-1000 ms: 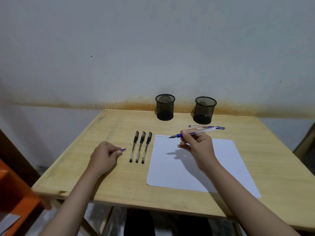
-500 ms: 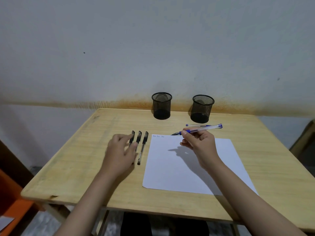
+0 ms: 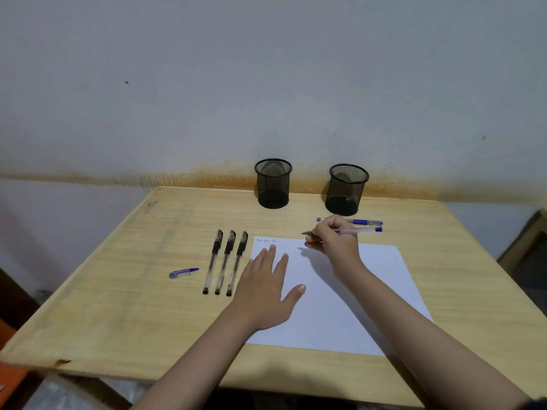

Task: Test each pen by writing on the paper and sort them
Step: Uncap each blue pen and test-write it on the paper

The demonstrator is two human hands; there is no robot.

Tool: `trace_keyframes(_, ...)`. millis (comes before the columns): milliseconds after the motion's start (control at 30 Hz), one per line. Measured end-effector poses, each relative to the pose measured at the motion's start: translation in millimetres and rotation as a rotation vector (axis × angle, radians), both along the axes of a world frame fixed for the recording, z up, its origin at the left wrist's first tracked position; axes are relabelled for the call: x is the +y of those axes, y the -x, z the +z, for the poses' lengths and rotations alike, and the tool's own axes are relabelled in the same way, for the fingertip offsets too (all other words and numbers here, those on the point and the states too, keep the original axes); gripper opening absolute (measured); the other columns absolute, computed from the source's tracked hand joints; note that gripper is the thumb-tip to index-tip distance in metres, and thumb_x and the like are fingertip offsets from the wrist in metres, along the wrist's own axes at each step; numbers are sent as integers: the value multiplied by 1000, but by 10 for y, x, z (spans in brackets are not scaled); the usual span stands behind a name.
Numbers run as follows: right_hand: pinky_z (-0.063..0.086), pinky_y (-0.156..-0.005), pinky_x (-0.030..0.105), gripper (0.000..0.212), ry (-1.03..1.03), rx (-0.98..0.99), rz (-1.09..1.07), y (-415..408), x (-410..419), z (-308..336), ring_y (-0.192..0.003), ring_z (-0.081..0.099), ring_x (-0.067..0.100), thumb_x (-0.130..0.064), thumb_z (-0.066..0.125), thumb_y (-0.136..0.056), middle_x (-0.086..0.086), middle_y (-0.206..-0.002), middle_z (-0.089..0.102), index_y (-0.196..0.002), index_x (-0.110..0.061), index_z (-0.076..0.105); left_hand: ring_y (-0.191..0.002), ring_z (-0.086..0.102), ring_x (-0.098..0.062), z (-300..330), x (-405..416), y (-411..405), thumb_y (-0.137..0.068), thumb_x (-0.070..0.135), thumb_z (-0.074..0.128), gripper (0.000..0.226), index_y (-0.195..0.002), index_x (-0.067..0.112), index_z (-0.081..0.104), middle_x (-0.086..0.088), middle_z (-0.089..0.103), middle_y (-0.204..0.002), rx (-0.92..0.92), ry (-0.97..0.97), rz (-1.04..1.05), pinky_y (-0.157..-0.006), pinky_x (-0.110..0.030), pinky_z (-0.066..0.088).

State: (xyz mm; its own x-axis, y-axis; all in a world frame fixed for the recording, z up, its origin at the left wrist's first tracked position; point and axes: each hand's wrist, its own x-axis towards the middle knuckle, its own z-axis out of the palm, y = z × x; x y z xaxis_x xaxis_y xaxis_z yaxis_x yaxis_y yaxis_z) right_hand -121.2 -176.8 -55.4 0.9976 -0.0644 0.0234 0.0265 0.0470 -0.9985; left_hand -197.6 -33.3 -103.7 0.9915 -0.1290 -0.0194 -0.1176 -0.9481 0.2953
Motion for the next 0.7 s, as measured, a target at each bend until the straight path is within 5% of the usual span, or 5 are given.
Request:
trace_keyframes(233,53,-49,15,20,122,-77,10,-254,308,-69,-49,65,6,-9,70,-83,10,-61,61,-73,0,55,-145,-17,-19,-22,-4,-2,-90,63,20,75,-149,23,0,-3,-13,-159,-27,-14,-1,-119,-42,-5)
trace_keyframes(400,53,-43,26,23,182,-80,33,-328,346,-209,-50,67,22,-1,65,-82,22,-59,61,-66,-3,48,-145,-17,-19,-53,-9,-20,-89,64,20,74,-149,24,0,-3,-12,-159,-46,-31,8,-117,-40,-7)
trace_keyframes(700,54,-46,23,20,279,-102,65,-388,383,-283,-48,65,14,-2,63,-84,31,-71,63,-70,-3,48,-145,-17,-19,-72,-13,-33,-84,66,15,78,-149,26,-1,-2,-13,-159,-54,-42,21,-117,-40,-7)
